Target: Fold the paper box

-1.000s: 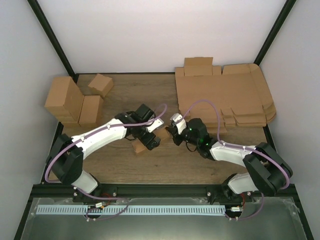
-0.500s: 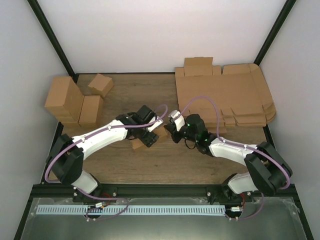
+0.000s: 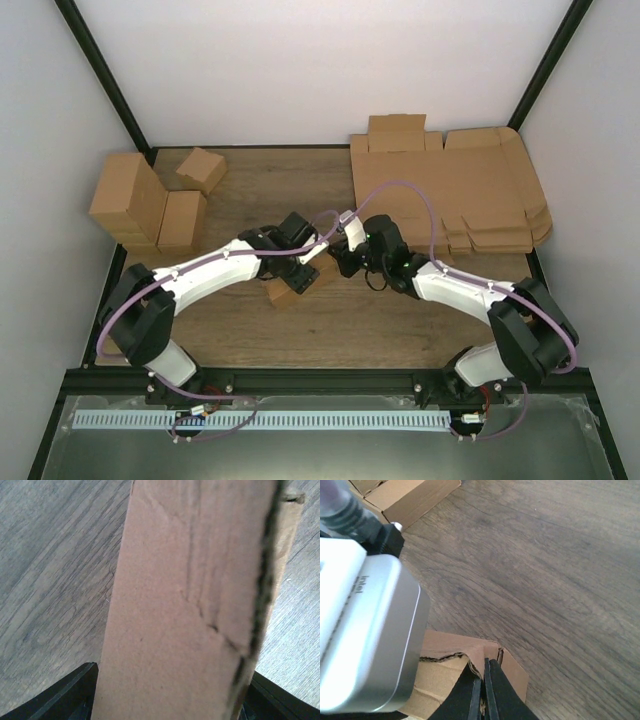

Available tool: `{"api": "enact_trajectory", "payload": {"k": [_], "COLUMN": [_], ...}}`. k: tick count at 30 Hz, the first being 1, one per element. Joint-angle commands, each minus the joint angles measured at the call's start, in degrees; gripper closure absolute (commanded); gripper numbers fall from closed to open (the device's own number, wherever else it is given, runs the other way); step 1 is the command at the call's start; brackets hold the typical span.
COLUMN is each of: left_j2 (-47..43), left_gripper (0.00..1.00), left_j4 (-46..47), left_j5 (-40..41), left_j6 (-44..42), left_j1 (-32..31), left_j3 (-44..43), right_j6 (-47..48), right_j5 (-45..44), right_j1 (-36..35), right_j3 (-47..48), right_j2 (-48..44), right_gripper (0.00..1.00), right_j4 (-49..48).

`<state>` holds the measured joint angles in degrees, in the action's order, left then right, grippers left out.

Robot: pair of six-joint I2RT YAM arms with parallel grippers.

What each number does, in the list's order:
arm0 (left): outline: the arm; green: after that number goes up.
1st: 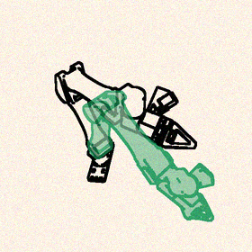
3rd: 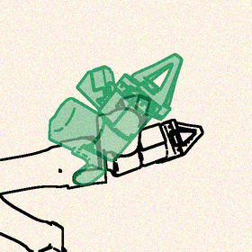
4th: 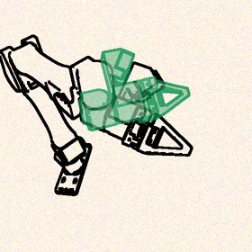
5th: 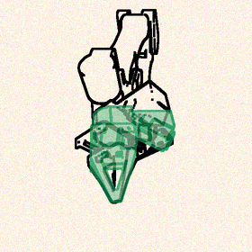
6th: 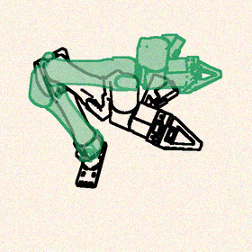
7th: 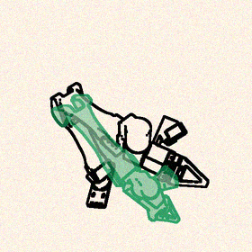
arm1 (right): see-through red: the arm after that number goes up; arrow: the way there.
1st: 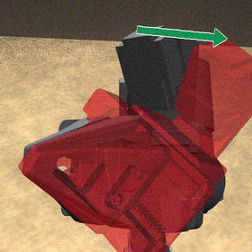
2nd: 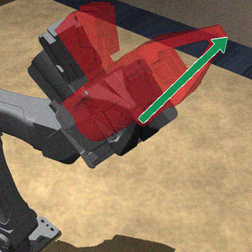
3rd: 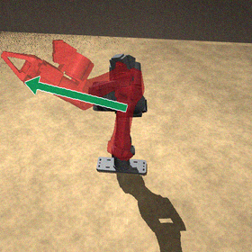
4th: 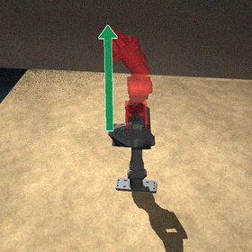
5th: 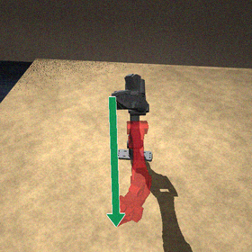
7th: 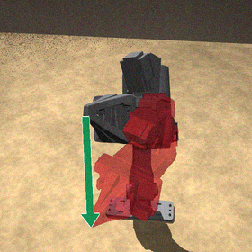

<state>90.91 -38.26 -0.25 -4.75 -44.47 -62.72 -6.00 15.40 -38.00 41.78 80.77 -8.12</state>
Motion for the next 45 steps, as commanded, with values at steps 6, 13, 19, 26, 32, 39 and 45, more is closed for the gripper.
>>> {"api": "enact_trajectory", "payload": {"k": [6,13,19,26,32,39,45], "left_j2": [1.61,1.58,1.76,1.79,1.67,1.88,1.76], "left_gripper": [0.3,0.33,0.34,0.36,0.36,0.36,0.36], "left_j4": [0.2,0.5,1.23,2.18,2.4,3.23,3.23], "left_j5": [0.86,1.87,3.7,6.48,7.06,6.4,6.32], "left_j6": [1.01,2.35,3.53,5.16,5.45,5.8,5.07], "left_j1": [-0.62,-0.73,-1.82,-3.51,-4.02,-4.09,-4.53], "left_j3": [-1.96,-2.1,-1.79,-1.11,-0.35,-0.01,-0.07], "right_j6": [-2.96,-2.79,-3.49,-5.31,-5.94,-6.53,-6.75], "right_j5": [-0.95,-3.82,-8.21,-13.27,-13.0,-13.16,-14.46], "right_j1": [0.12,-0.08,-2.63,-5.93,-6.04,-6.66,-7.0], "right_j3": [1.06,-3.22,-7.47,-14.88,-20.06,-22.0,-21.96], "right_j2": [0.51,0.56,-0.22,-1.06,-0.57,2.34,-0.44], "right_gripper": [0.99,0.99,0.99,0.99,0.99,0.99,0.99], "right_j4": [0.84,-3.21,-7.75,-18.5,-25.0,-27.51,-25.22]}}
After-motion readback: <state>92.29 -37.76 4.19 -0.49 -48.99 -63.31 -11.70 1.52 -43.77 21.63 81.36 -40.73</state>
